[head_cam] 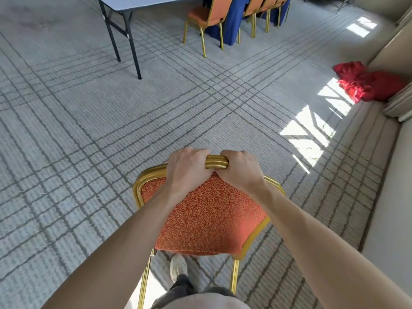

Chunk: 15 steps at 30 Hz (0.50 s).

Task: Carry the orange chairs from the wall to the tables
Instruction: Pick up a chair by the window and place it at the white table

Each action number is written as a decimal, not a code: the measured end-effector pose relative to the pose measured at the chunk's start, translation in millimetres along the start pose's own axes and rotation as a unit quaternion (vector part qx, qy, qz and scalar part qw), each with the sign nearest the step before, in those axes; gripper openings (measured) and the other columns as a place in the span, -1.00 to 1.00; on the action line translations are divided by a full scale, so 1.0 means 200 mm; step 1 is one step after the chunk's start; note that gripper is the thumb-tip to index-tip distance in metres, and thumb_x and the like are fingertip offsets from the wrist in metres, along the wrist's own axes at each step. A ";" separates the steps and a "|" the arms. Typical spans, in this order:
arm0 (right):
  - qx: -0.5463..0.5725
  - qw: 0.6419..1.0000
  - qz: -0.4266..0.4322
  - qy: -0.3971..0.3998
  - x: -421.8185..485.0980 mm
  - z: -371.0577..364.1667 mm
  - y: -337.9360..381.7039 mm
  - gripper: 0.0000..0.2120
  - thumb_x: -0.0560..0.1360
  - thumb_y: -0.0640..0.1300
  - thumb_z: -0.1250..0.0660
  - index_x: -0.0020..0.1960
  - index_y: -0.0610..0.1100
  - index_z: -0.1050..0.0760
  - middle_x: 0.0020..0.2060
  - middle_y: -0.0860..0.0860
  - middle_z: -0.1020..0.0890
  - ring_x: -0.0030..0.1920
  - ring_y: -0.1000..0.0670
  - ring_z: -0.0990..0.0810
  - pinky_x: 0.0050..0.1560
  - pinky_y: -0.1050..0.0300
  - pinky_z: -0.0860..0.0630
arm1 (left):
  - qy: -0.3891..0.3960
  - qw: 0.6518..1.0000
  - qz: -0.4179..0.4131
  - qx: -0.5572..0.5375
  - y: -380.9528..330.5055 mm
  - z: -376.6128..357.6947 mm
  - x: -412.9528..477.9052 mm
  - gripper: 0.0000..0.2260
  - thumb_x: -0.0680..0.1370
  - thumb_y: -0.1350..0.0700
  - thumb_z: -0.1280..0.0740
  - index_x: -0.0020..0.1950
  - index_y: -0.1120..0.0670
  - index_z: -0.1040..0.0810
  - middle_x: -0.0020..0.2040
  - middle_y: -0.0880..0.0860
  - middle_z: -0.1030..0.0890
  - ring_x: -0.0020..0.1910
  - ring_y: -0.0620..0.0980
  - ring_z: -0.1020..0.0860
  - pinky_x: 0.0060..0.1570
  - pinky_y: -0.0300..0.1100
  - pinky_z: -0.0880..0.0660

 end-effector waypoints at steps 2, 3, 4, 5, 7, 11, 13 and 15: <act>0.006 1.000 -0.013 0.014 0.09 0.00 -0.04 -0.90 0.46 0.03 -0.27 -0.17 0.03 -0.50 -0.35 0.11 -0.56 -0.28 -0.03 -0.55 -0.23 0.09 -0.47 | 0.007 1.000 -0.001 -0.003 0.02 -0.03 0.08 -0.85 0.43 -0.04 -0.34 -0.29 -0.01 -0.49 -0.43 -0.08 -0.48 -0.42 0.00 -0.43 -0.40 -0.17 -0.23; 0.008 1.000 -0.020 0.019 0.14 0.00 -0.06 -0.90 0.46 0.03 -0.27 -0.15 0.03 -0.53 -0.34 0.10 -0.57 -0.27 -0.03 -0.56 -0.22 0.08 -0.48 | 0.009 1.000 -0.002 -0.004 0.03 -0.05 0.13 -0.85 0.42 -0.03 -0.34 -0.30 0.00 -0.49 -0.44 -0.09 -0.45 -0.43 0.00 -0.43 -0.41 -0.17 -0.22; 0.010 0.999 -0.026 0.020 0.17 0.00 -0.08 -0.90 0.45 0.02 -0.28 -0.14 0.03 -0.54 -0.34 0.10 -0.57 -0.27 -0.03 -0.56 -0.22 0.08 -0.49 | 0.011 1.000 -0.002 -0.005 0.03 -0.06 0.17 -0.85 0.42 -0.02 -0.34 -0.31 0.00 -0.47 -0.46 -0.10 -0.42 -0.44 0.00 -0.42 -0.42 -0.18 -0.20; 0.013 0.999 -0.028 0.019 0.20 0.00 -0.09 -0.91 0.44 0.02 -0.28 -0.15 0.04 -0.53 -0.35 0.10 -0.57 -0.27 -0.03 -0.56 -0.21 0.07 -0.50 | 0.012 1.000 -0.003 -0.007 0.04 -0.07 0.20 -0.84 0.42 -0.01 -0.34 -0.31 -0.01 -0.45 -0.46 -0.10 -0.40 -0.45 0.00 -0.40 -0.42 -0.18 -0.18; 0.013 0.999 -0.028 0.017 0.29 0.01 -0.11 -0.93 0.44 0.02 -0.29 -0.16 0.04 -0.52 -0.38 0.11 -0.54 -0.29 -0.03 -0.55 -0.23 0.07 -0.50 | 0.014 1.000 -0.005 -0.010 0.07 -0.10 0.29 -0.83 0.42 -0.01 -0.34 -0.32 -0.03 -0.40 -0.46 -0.11 -0.38 -0.44 -0.02 -0.37 -0.41 -0.18 -0.18; 0.015 0.999 -0.020 0.022 0.49 -0.01 -0.17 -0.93 0.44 0.01 -0.29 -0.19 0.04 -0.50 -0.43 0.13 -0.48 -0.36 0.03 -0.50 -0.31 0.12 -0.44 | 0.030 0.999 -0.004 -0.024 0.13 -0.16 0.47 -0.82 0.41 -0.01 -0.35 -0.33 -0.03 -0.40 -0.49 -0.12 -0.35 -0.47 -0.04 -0.37 -0.42 -0.19 -0.20; 0.035 0.998 -0.007 0.045 0.58 -0.03 -0.21 -0.92 0.44 -0.01 -0.31 -0.21 0.04 -0.45 -0.44 0.12 -0.49 -0.38 0.05 -0.50 -0.35 0.10 -0.45 | 0.049 0.998 0.002 -0.025 0.15 -0.20 0.55 -0.82 0.41 -0.04 -0.33 -0.32 -0.03 -0.40 -0.49 -0.11 -0.37 -0.48 -0.04 -0.39 -0.42 -0.19 -0.20; 0.057 0.995 0.018 0.082 0.69 -0.05 -0.25 -0.90 0.43 -0.05 -0.34 -0.20 0.05 -0.42 -0.41 0.11 -0.51 -0.36 0.08 -0.51 -0.34 0.06 -0.49 | 0.069 0.997 0.015 -0.019 0.17 -0.26 0.65 -0.82 0.42 -0.10 -0.32 -0.30 -0.04 -0.42 -0.48 -0.09 -0.43 -0.48 -0.05 -0.41 -0.41 -0.19 -0.23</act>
Point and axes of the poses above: each hand's wrist, its own x-axis towards the middle knuckle, its own z-axis out of the back of the hand, y = z × x, the point moved 6 cm from there along x, towards the middle knuckle
